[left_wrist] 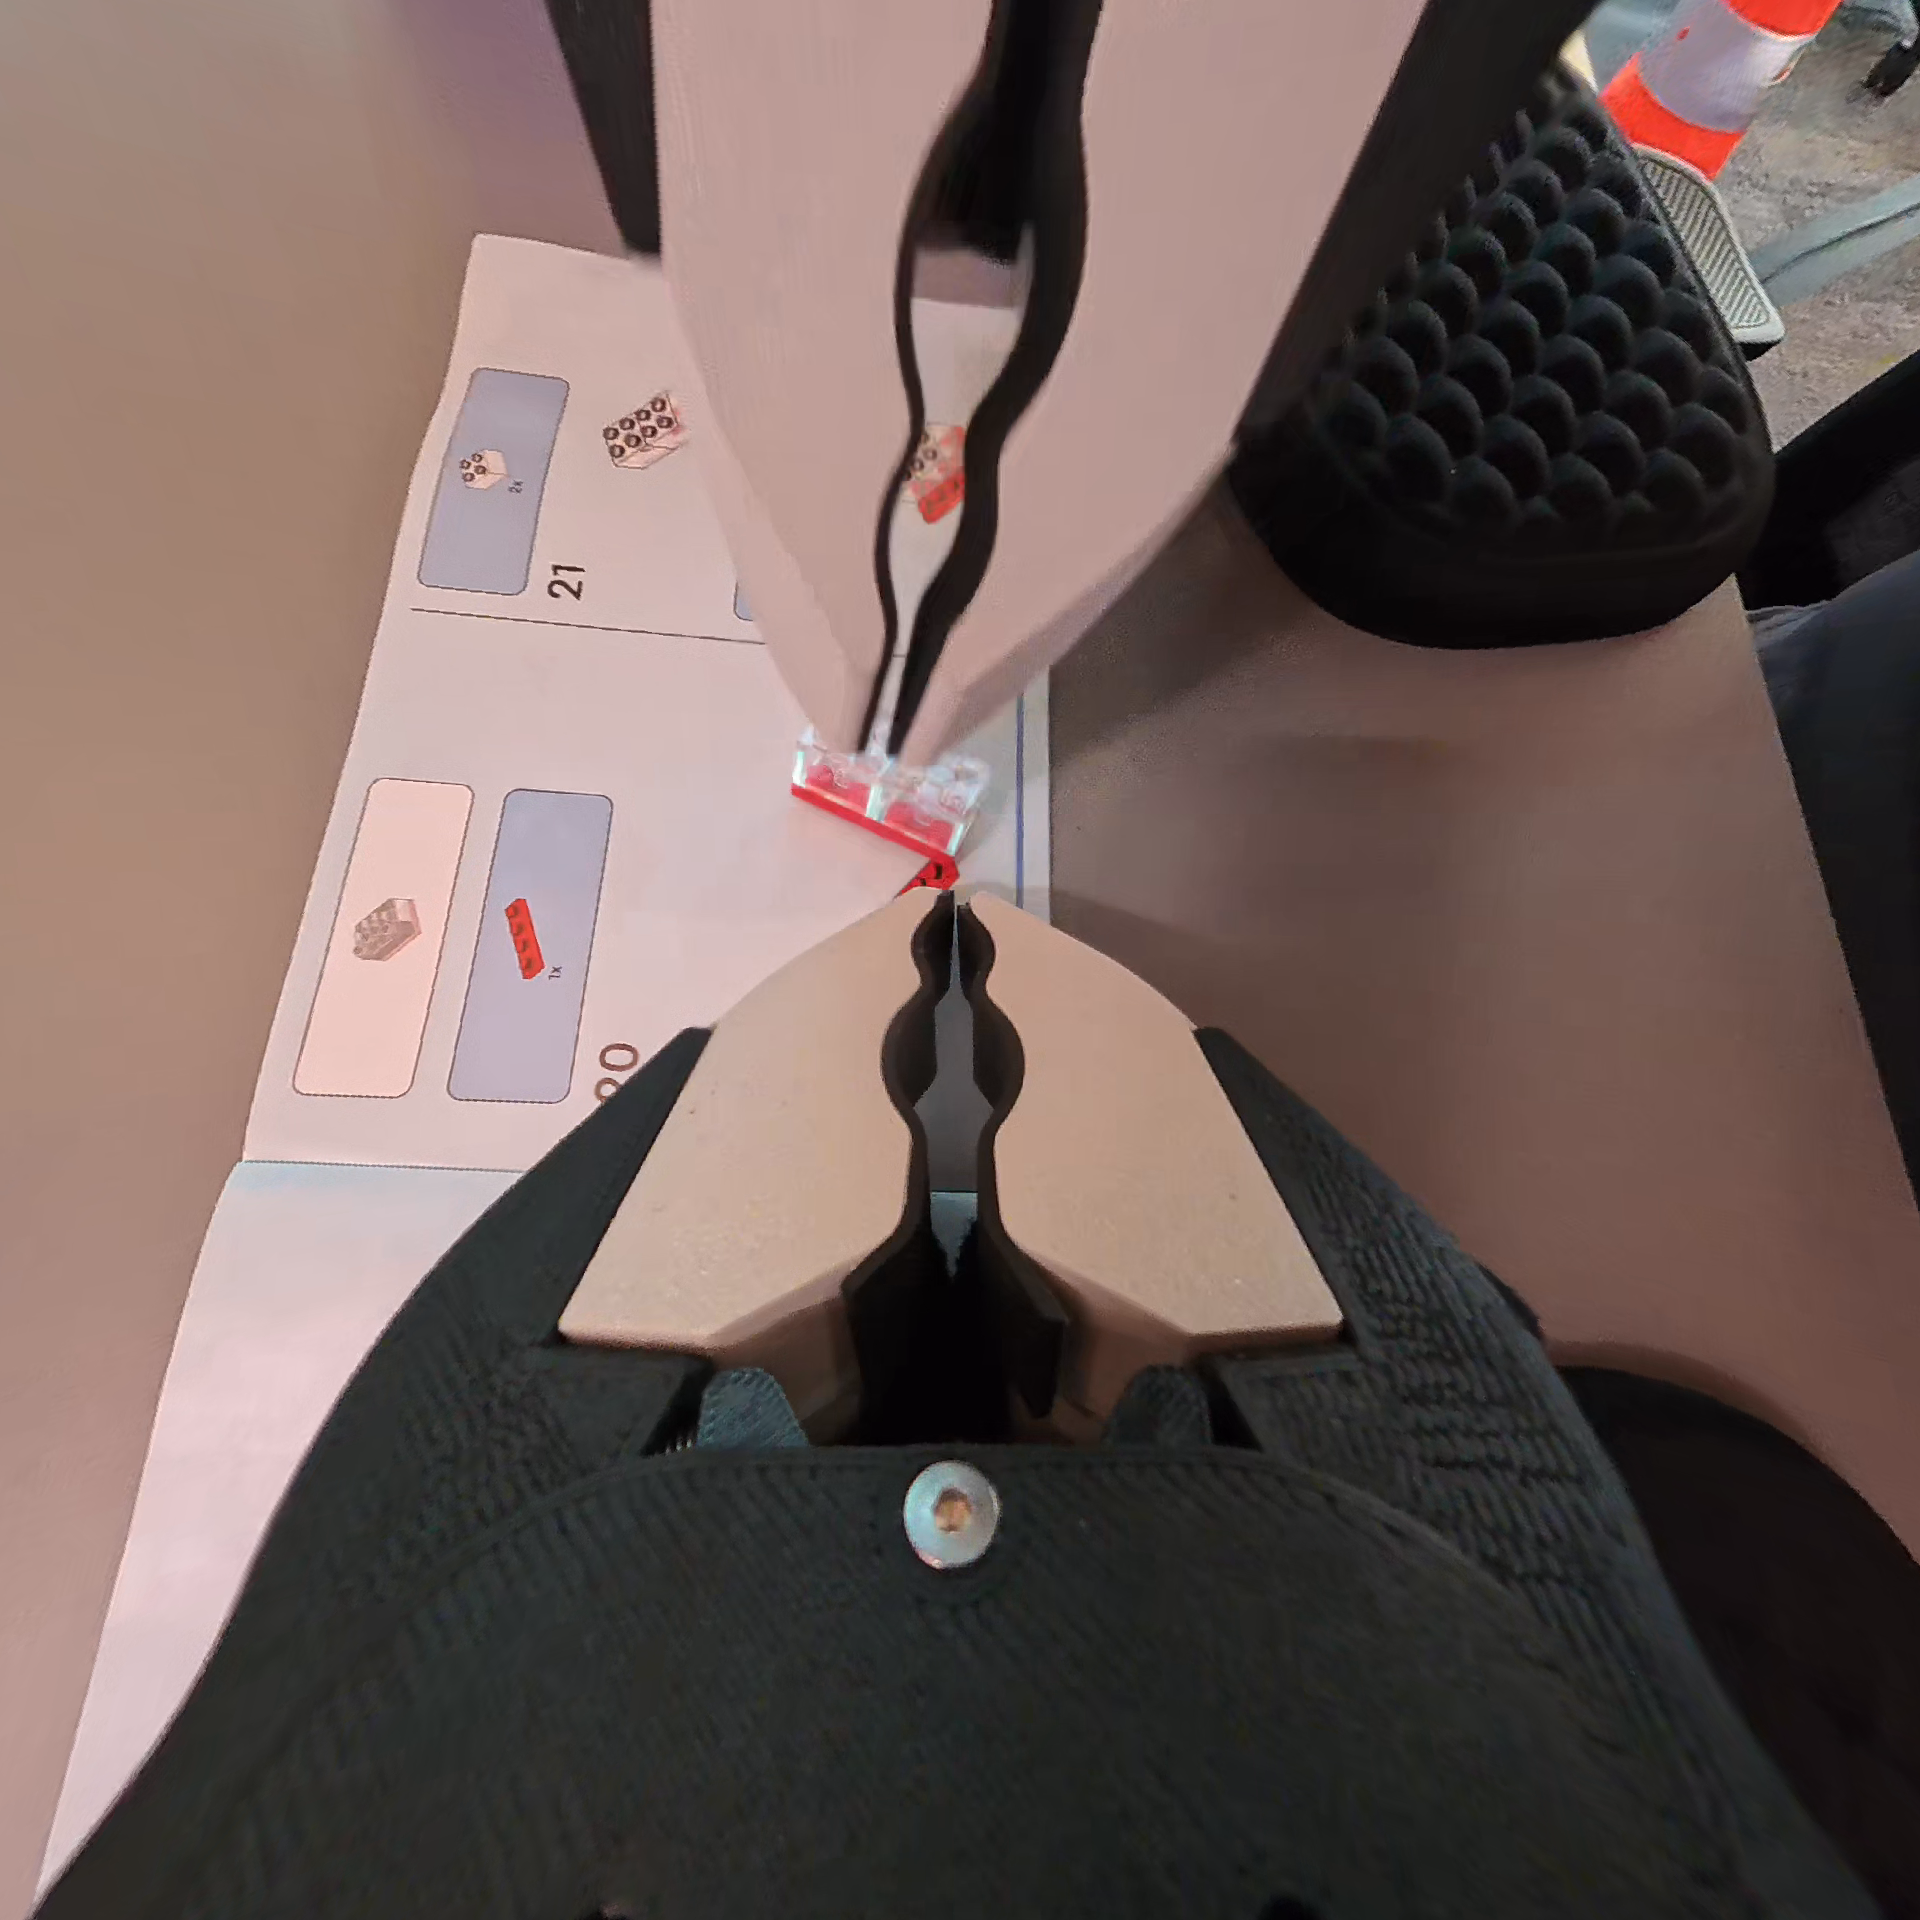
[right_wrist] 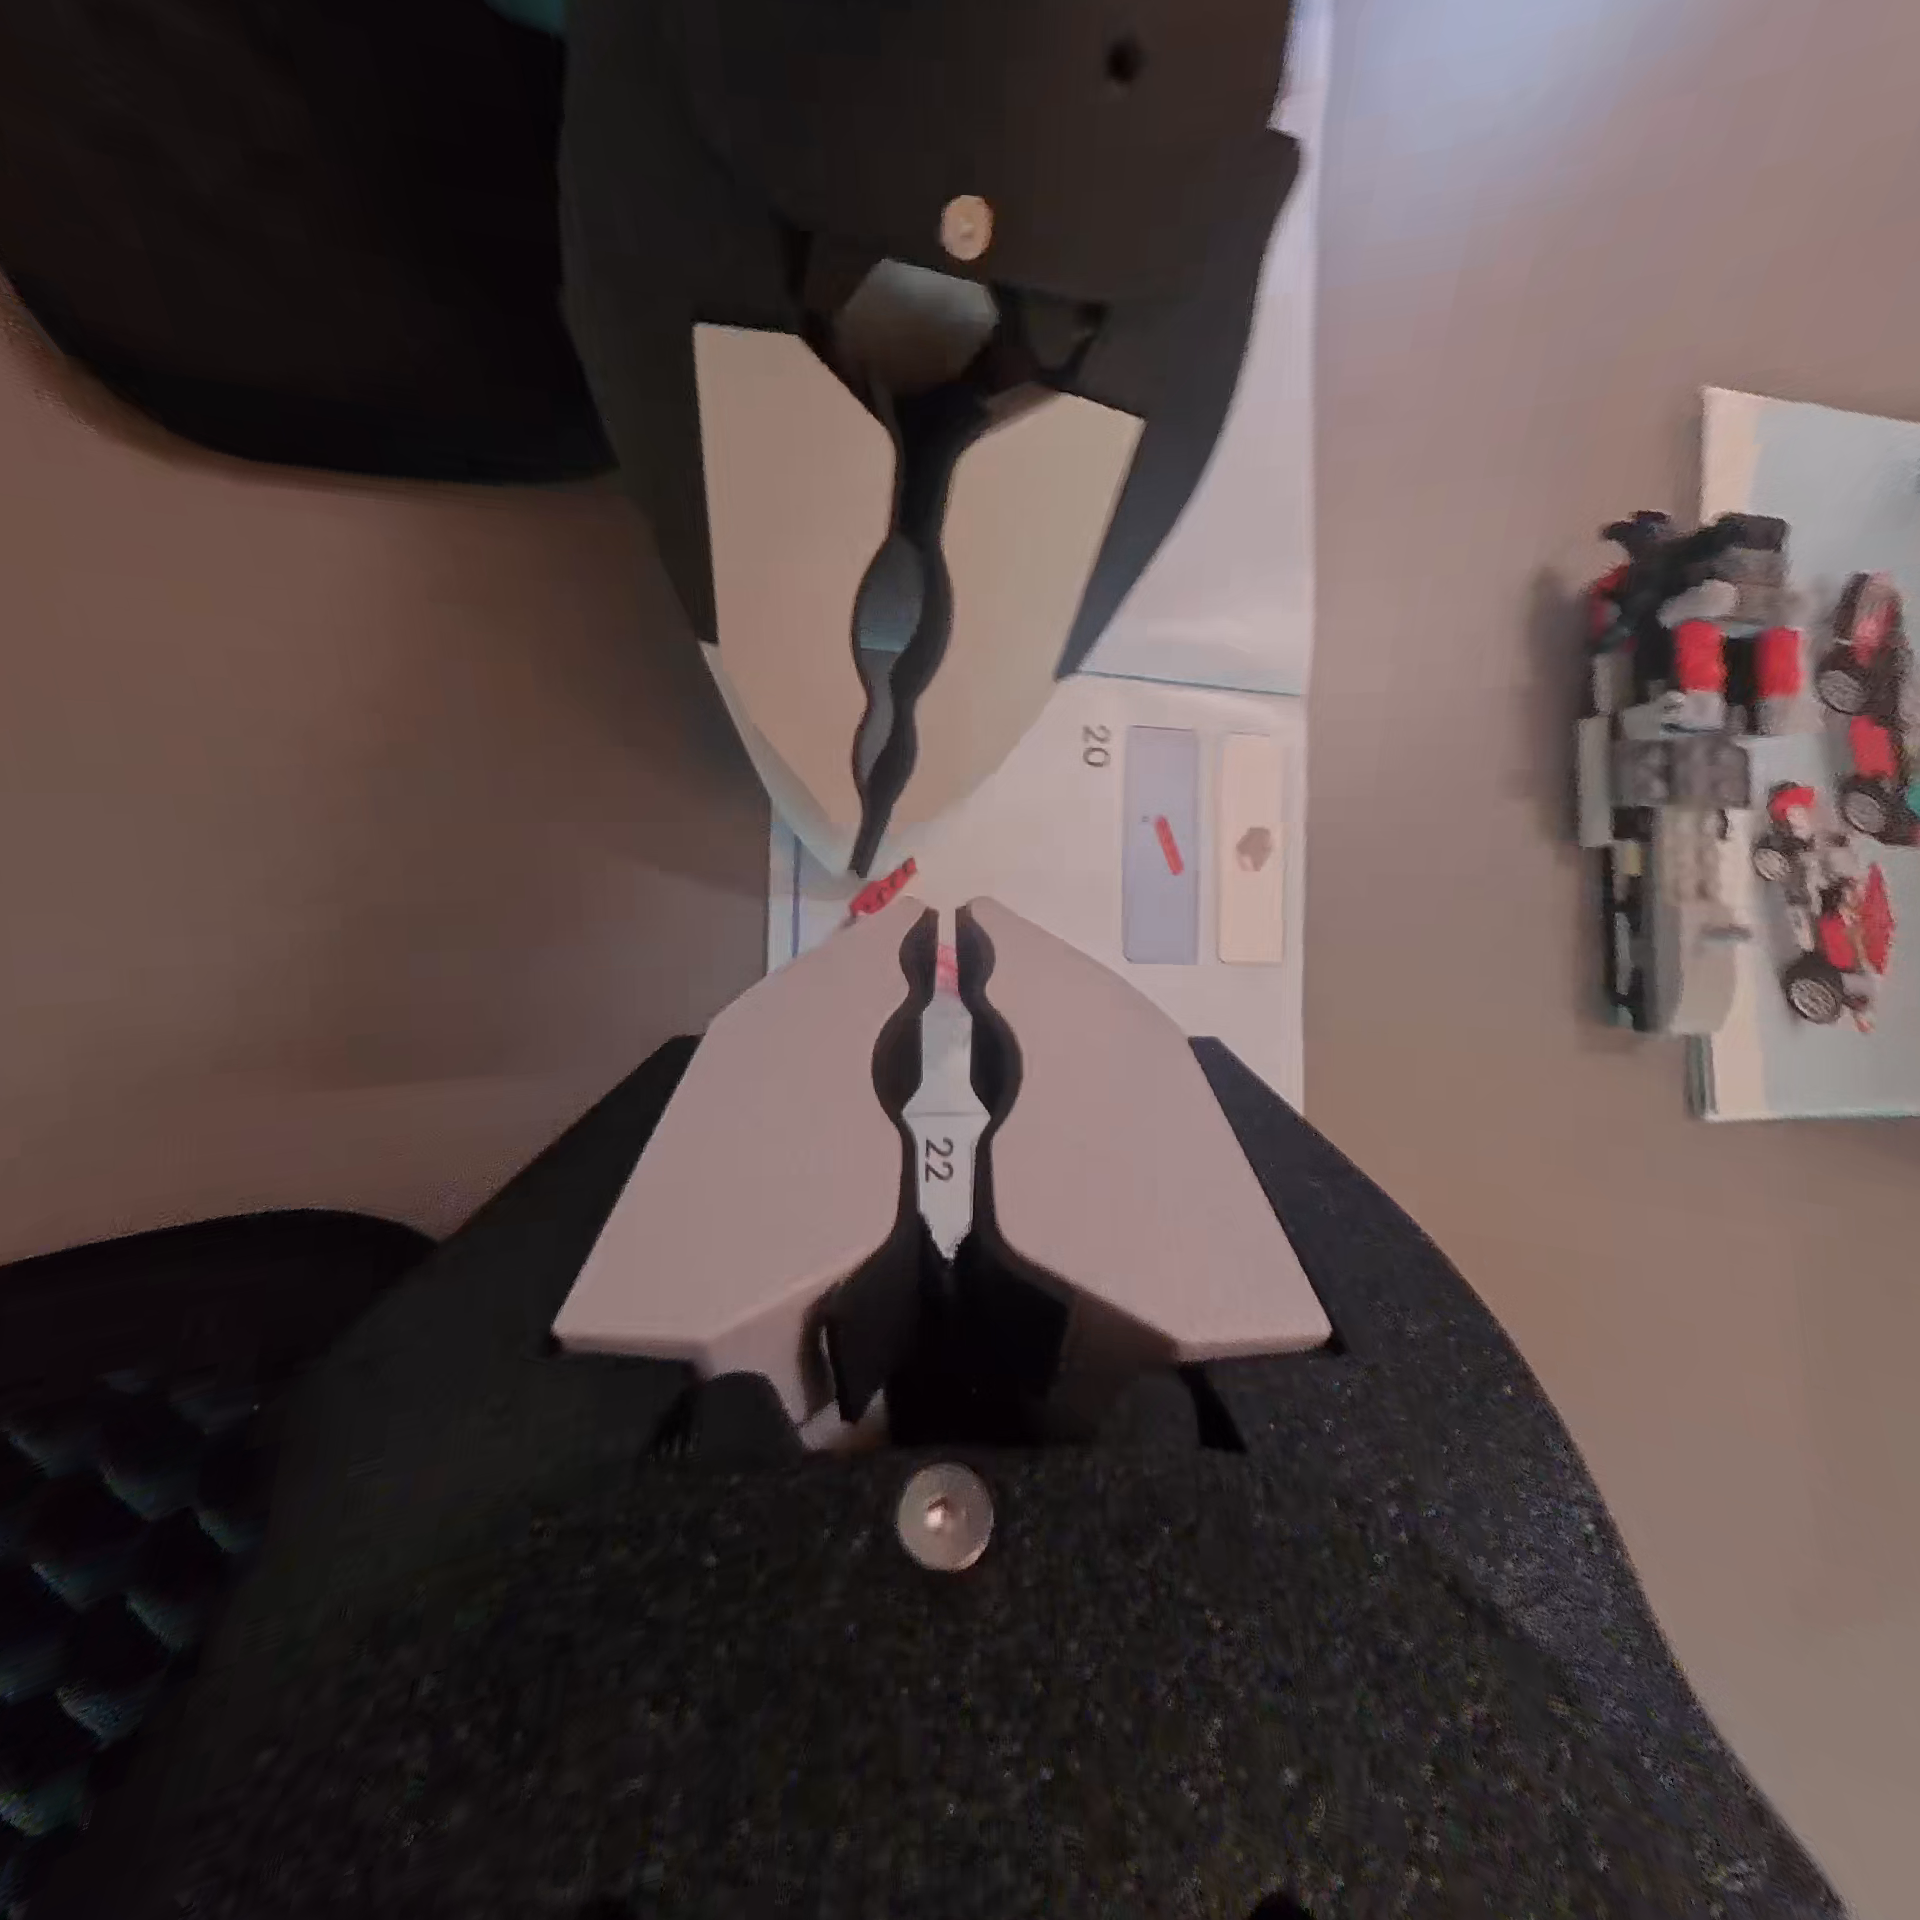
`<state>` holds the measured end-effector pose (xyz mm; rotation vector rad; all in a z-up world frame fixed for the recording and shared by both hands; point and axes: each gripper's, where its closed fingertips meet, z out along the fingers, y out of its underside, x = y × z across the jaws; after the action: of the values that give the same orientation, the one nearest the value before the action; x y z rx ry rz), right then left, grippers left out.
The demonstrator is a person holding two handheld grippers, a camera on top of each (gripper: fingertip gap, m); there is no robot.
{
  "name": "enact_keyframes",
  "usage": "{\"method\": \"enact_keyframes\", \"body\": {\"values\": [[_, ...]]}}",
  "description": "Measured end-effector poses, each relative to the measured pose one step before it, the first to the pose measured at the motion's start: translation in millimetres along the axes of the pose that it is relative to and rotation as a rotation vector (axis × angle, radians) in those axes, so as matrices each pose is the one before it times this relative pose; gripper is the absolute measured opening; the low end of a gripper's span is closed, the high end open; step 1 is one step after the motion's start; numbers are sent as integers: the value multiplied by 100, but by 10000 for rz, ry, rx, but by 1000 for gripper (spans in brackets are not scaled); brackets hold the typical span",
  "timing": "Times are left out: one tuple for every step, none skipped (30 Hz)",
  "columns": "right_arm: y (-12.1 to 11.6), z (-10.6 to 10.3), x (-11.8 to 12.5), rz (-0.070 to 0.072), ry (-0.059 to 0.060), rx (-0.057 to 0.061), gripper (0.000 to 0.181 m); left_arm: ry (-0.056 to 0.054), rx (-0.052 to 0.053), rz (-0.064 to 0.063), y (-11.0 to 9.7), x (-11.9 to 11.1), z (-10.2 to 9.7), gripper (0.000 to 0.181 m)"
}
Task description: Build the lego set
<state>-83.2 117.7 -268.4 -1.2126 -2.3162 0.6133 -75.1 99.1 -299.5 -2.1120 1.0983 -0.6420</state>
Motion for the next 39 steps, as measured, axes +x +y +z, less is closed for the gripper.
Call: {"method": "enact_keyframes", "body": {"values": [[153,-456,328,250,144,82,4,-64,49,8,-16,-86,-109,1],[347,-316,323,321,148,11,4,-59,59,2,-21,-104,-133,1],[422,-154,232,362,121,0,4,-79,90,-13,-77,-165,-147,1],[370,21,28,361,47,34,4,-114,164,-37,-192,-207,-172,1],[224,153,-264,286,-81,115,4,-104,265,-54,-361,-184,-157,1],[74,229,-288,217,-74,189,3,-54,347,-59,-530,-89,-145,1],[38,272,-188,214,-22,156,3,-16,365,-71,-602,-11,-96,1],[90,284,-232,169,-88,50,3,28,305,-72,-532,79,-42,1],[76,250,-142,120,-36,1,3,56,189,-50,-369,137,31,2],[27,198,-54,68,15,5,4,-5,49,-35,-131,57,95,2],[-15,147,-45,50,10,26,4,-85,-82,-35,102,-67,128,3],[-29,114,-34,81,-7,17,4,-74,-185,-39,279,-86,161,3],[3,115,-45,105,-34,-18,4,-37,-222,-51,326,-71,173,2],[-81,71,-20,76,-16,7,4,11,-163,-38,209,-13,124,2],[3,87,-2,29,-7,-86,4,27,-67,-20,82,8,55,2],[-59,87,18,-11,24,-59,4,-3,-28,-49,39,-44,29,1],[-59,62,10,-37,28,-70,4,10,-70,-81,95,-48,38,1],[-18,50,1,-20,6,-97,4,10,-101,-91,141,-45,38,1],[-26,29,12,-4,1,-95,4,-40,-45,-103,93,-114,-11,1],[-17,44,25,5,10,-91,3,-56,-28,-116,82,-151,-55,1],[-13,26,23,-24,26,-97,3,8,-21,-105,93,-65,-75,1],[-7,9,-2,-18,2,-105,3,89,86,-64,-58,69,-119,1],[-5,8,-9,-3,-5,-111,3,125,159,-36,-182,157,-136,1],[2,13,2,-15,-4,-112,2,96,103,-59,-115,131,-71,1],[-8,14,-20,-36,-6,-100,2,31,-48,-77,80,33,41,0],[-31,36,-21,-59,8,-94,2,14,-179,-41,231,26,126,0],[6,14,24,-79,43,-134,1,-4,-75,-4,81,26,82,0],[9,23,46,-67,59,-152,1,-43,17,-9,-17,-41,8,0],[0,2,8,-49,35,-161,0,-19,-14,-45,29,-42,9,0],[15,17,-2,-9,10,-180,0,16,0,-53,18,-3,5,0],[17,0,-10,-5,-15,-180,0,16,1,-24,-2,0,4,0],[22,4,3,-41,-27,-167,0,13,0,-10,2,1,6,0],[2,12,-8,-33,-42,-157,0,16,0,-18,-1,-3,4,0],[11,6,-4,0,-47,-149,0,17,1,-24,6,-1,10,0],[15,5,1,26,-65,-118,0,6,1,-17,-2,-18,4,0],[15,-3,5,80,-79,-76,0,-4,3,-5,-4,-2,2,0],[1,4,-11,98,-90,-49,0,-12,3,-2,0,-10,15,0],[7,6,-40,55,-90,-60,0,-17,4,4,-8,-19,10,0],[4,3,-20,26,-60,-84,0,-23,6,6,-18,-12,9,0]]}}
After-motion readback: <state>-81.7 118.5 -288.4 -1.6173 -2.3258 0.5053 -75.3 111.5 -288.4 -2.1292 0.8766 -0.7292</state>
